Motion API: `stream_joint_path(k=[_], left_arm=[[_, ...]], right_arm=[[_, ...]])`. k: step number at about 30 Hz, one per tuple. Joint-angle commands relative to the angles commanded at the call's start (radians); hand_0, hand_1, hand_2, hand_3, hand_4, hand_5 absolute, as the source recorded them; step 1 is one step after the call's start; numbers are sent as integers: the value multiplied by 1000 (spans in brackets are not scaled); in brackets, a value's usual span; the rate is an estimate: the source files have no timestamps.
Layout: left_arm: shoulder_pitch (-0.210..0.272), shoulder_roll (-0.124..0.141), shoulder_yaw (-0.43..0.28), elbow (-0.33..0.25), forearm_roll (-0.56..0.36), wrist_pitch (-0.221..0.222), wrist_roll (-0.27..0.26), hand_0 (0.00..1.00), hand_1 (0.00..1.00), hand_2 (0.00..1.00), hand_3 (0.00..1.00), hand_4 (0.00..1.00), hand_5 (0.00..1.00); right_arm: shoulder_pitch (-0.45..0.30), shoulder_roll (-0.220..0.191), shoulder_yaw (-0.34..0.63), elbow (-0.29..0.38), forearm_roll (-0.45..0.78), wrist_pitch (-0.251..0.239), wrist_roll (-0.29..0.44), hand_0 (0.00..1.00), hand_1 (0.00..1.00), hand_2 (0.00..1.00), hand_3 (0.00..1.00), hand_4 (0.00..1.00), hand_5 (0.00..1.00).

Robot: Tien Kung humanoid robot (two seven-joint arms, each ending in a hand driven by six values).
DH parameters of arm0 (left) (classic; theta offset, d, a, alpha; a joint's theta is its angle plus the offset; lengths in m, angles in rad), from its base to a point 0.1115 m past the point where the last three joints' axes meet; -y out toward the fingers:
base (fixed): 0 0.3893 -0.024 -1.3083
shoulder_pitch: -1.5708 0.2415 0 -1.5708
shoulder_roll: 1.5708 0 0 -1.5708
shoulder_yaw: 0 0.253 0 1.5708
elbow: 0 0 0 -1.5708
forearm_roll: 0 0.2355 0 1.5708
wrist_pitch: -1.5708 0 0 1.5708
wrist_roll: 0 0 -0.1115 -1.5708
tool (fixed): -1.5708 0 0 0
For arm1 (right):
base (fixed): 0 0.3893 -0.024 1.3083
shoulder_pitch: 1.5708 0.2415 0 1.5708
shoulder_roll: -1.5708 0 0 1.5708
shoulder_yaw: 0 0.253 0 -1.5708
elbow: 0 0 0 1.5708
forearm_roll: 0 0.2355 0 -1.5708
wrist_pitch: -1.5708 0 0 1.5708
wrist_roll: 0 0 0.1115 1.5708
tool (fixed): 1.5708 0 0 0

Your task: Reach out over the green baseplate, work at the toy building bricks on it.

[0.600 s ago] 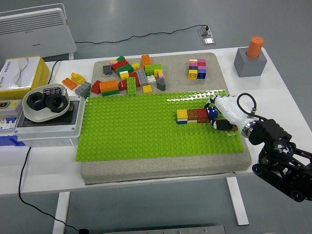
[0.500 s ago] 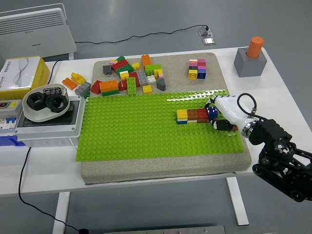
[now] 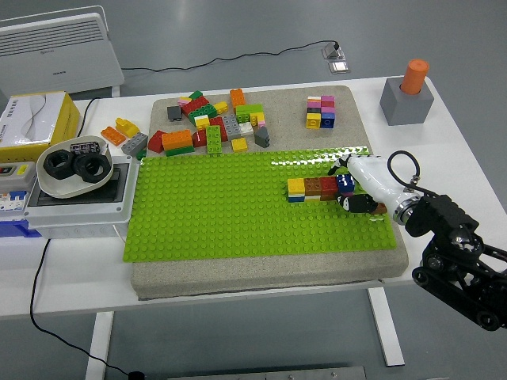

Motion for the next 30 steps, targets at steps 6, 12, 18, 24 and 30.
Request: stream_joint_path(k=[6,12,18,24,30], left_arm=[[0,1,1,0,0,-1,0,691,535,440,527,435,270],[-1,3,0,0,-2,0,-3,691,535,439,528,434,267],[-3,3,-3,0,0,0,-3,691,534,438,528,430,265],[-4,3,-3,0,-1,2,-4,691,534,437,527,429,263],[-4,2,-3,0,-2,3,-4,691,534,437,527,429,264]], right_arm=[[-10,-10,21,11,-34,8,-6,807,805,842,679,823,254],[-23,-28,56,37,-104,26,-17,825,811,848,688,948,504],[-26,-31,65,33,-110,31,-17,828,813,852,656,984,585],[-27,-30,56,20,-107,33,-17,830,815,852,639,991,605],[-31,-29,48,16,-106,32,-18,831,814,852,637,991,611]])
